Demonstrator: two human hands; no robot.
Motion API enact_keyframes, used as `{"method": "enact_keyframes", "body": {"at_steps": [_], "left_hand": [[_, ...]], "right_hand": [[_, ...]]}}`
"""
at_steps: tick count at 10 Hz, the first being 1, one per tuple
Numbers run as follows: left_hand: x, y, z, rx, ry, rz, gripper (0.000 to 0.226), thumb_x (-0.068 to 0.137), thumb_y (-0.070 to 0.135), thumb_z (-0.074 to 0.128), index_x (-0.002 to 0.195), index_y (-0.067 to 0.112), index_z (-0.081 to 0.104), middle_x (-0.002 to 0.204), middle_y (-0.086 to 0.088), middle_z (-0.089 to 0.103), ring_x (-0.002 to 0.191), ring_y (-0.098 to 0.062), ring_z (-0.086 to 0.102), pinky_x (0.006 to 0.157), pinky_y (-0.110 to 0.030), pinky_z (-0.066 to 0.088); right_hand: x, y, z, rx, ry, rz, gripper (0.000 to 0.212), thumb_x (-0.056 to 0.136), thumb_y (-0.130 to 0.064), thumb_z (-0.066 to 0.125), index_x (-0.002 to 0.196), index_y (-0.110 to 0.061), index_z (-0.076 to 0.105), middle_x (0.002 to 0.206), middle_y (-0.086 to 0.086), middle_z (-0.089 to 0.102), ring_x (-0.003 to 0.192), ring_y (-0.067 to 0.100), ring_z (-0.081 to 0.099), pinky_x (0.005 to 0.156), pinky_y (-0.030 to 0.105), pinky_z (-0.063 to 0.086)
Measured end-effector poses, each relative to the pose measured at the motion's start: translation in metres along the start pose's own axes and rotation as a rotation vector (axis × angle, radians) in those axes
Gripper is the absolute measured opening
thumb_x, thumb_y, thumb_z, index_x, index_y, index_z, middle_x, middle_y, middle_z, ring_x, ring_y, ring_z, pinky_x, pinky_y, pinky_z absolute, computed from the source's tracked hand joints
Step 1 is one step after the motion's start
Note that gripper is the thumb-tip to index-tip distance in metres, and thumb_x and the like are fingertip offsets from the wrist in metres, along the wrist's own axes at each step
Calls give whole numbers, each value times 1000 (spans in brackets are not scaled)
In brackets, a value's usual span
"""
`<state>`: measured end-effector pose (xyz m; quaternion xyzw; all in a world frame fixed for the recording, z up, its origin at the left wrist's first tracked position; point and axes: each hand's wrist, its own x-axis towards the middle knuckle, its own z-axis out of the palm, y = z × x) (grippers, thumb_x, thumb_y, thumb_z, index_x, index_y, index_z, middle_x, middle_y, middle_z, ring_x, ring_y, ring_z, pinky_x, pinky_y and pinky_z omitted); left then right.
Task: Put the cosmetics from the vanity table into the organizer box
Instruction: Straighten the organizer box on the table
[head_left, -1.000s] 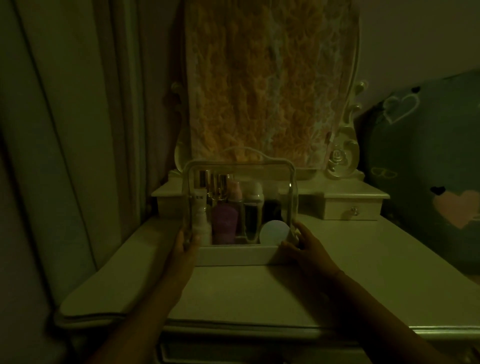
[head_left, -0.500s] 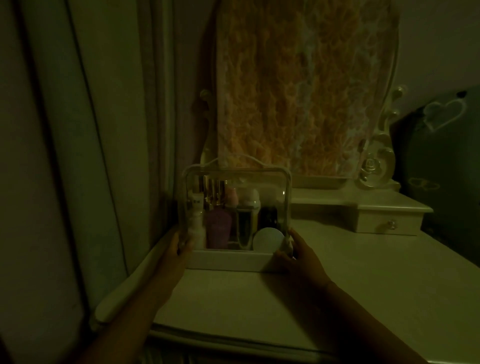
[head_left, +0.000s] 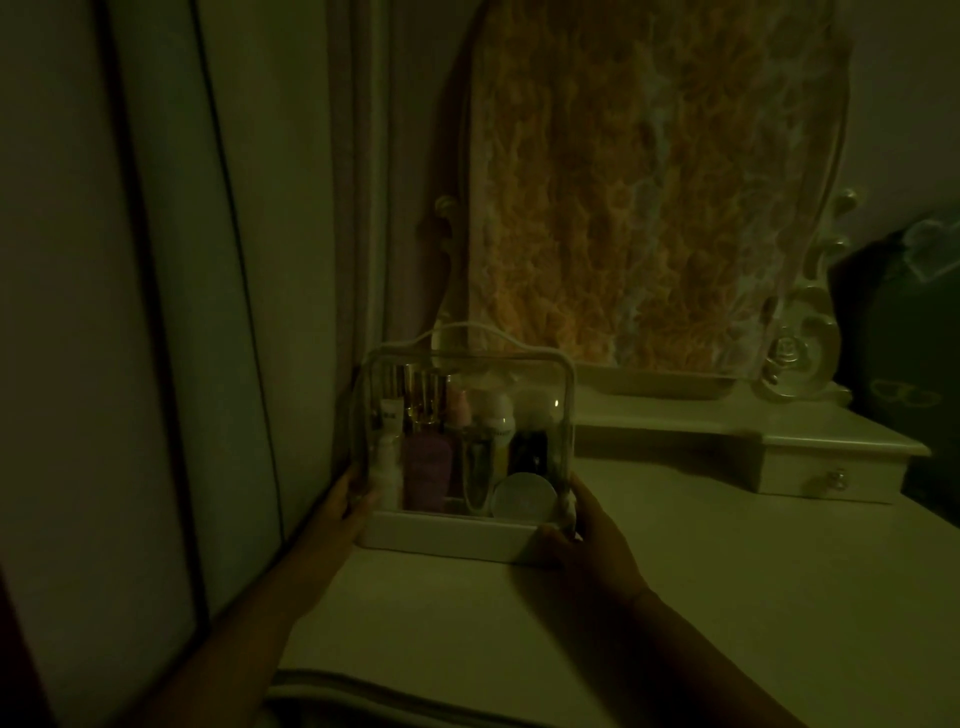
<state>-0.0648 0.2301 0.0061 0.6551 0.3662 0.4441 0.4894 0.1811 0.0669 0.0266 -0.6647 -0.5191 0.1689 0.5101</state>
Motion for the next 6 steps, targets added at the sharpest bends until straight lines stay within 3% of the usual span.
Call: {"method": "enact_keyframes", "body": {"at_steps": [4, 6], "left_hand": [[4, -7, -6, -3, -8, 20, 54, 91, 31, 48, 140, 34, 26, 144, 0, 38, 127, -16, 41, 102, -37, 37], [-6, -11, 3, 200, 227, 40, 60, 92, 28, 49, 143, 19, 21, 148, -9, 32, 135, -27, 32, 110, -46, 29]], "right_hand": [[0, -1, 11, 15, 17, 8, 69, 88, -12, 58, 145, -24, 22, 144, 2, 43, 126, 21, 47, 96, 30, 44], [-8, 6, 9, 152, 29, 108, 65, 88, -20, 60, 144, -22, 27, 140, 3, 49, 123, 19, 51, 101, 38, 46]]}}
